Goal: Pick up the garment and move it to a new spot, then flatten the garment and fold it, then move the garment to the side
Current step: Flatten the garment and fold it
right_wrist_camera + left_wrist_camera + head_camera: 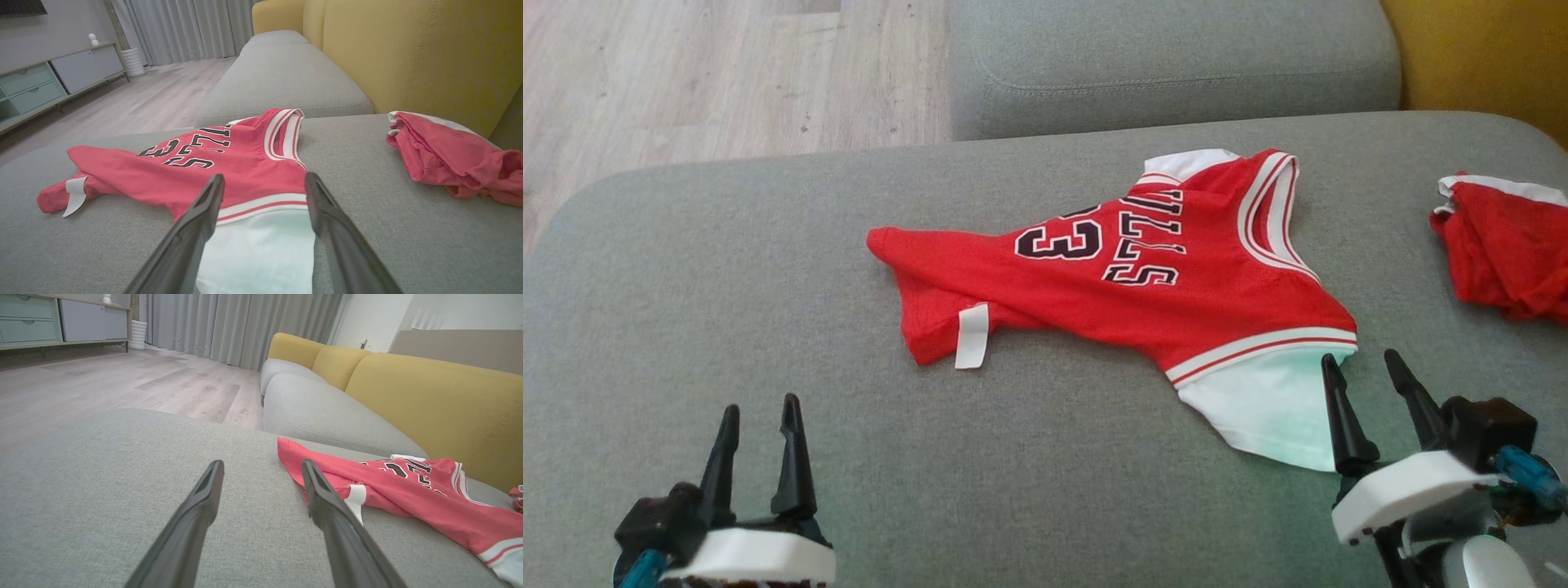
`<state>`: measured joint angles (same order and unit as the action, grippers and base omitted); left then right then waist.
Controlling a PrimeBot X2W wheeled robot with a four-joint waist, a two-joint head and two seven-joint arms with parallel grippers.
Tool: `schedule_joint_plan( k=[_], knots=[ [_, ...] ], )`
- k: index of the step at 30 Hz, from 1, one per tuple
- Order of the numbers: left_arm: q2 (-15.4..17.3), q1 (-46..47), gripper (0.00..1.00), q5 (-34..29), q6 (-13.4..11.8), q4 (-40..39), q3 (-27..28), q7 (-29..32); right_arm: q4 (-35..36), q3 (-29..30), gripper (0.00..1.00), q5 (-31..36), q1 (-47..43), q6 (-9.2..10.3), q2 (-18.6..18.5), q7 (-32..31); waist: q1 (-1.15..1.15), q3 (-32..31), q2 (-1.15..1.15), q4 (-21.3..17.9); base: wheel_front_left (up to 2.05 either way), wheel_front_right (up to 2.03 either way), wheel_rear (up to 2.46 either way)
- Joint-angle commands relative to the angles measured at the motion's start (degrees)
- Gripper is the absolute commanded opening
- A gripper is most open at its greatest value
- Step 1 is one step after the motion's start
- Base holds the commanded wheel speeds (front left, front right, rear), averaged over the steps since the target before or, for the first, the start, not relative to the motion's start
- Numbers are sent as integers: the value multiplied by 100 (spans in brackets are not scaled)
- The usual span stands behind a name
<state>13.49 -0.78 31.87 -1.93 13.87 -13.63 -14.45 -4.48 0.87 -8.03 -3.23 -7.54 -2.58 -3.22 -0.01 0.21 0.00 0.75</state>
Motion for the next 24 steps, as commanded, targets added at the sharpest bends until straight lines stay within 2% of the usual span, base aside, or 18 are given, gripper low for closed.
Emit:
schedule_joint_plan(
  k=[1,9,13,19,24],
  knots=[
    [41,198,100,-53,34,-152,250,-54,227,-113,100,-36,136,5,-30,10,1,4,0,-10,0,0,0],
    [8,344,100,-141,133,-85,165,-25,252,-103,100,-53,149,5,-30,4,1,88,0,-13,0,0,0],
    [-54,707,100,-226,202,14,-91,258,291,-61,100,-30,167,5,-30,-41,1,213,0,55,0,0,0],
    [-437,1600,100,-281,191,527,-539,1014,367,-43,100,-31,214,5,-30,-74,1,516,0,173,0,0,0],
    [-776,2272,100,-76,174,1220,-661,1482,393,-110,100,0,378,5,-30,-80,1,754,0,135,0,0,0]
  ],
)
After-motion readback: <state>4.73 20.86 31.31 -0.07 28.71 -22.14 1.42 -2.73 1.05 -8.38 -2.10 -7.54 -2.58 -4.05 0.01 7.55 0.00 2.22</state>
